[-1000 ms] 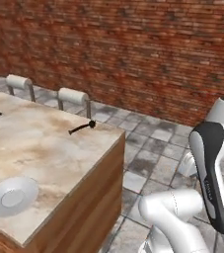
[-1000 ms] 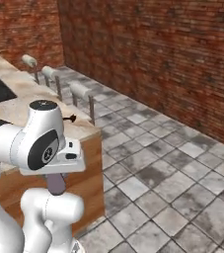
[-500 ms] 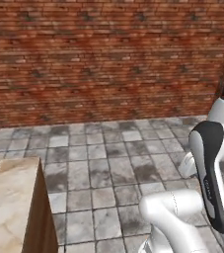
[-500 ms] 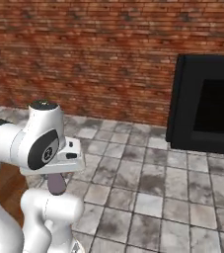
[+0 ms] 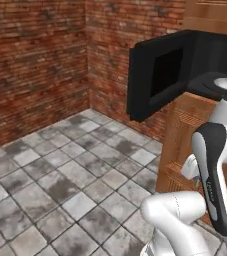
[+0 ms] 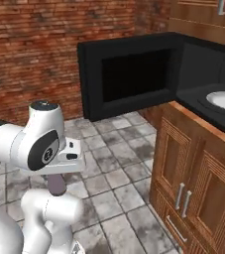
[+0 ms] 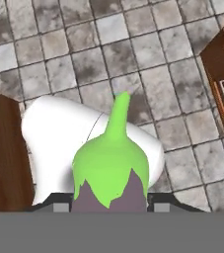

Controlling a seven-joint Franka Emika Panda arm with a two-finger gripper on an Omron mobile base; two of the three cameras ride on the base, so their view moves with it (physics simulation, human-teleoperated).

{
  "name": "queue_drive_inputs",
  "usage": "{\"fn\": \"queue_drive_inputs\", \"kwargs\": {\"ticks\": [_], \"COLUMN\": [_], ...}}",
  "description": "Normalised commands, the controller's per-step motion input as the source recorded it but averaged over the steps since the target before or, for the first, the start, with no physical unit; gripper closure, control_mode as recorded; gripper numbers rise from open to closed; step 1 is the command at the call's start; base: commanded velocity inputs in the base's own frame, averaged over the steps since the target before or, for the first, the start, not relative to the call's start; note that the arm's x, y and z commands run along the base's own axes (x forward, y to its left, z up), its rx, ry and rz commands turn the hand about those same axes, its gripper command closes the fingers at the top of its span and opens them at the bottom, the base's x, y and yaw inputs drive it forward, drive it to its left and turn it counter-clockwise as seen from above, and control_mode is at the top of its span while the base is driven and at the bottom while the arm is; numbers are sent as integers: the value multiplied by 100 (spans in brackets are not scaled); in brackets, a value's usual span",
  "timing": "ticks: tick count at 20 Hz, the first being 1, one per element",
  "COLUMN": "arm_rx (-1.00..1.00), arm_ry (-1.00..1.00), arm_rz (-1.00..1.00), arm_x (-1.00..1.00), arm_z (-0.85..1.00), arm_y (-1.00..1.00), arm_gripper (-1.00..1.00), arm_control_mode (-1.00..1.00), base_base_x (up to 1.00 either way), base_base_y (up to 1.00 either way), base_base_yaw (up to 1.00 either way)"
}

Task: Pick the eggplant from the counter and place it in the microwave.

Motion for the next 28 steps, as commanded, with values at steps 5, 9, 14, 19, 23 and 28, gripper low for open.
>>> {"fn": "queue_drive_inputs", "kwargs": {"ticks": [5, 9, 14, 19, 23, 28], "arm_rx": [0, 0, 0, 0, 0, 0], "arm_ry": [0, 0, 0, 0, 0, 0], "arm_rz": [0, 0, 0, 0, 0, 0], "arm_x": [0, 0, 0, 0, 0, 0], "arm_z": [0, 0, 0, 0, 0, 0], "arm_y": [0, 0, 0, 0, 0, 0], "arm_gripper": [100, 100, 100, 100, 100, 100], "arm_control_mode": [100, 100, 100, 100, 100, 100], "base_base_x": [0, 1, 90, 89, 87, 47], "base_base_y": [6, 6, 39, 50, 45, -5], "base_base_yaw": [-100, -98, -50, -3, 7, 2]}}
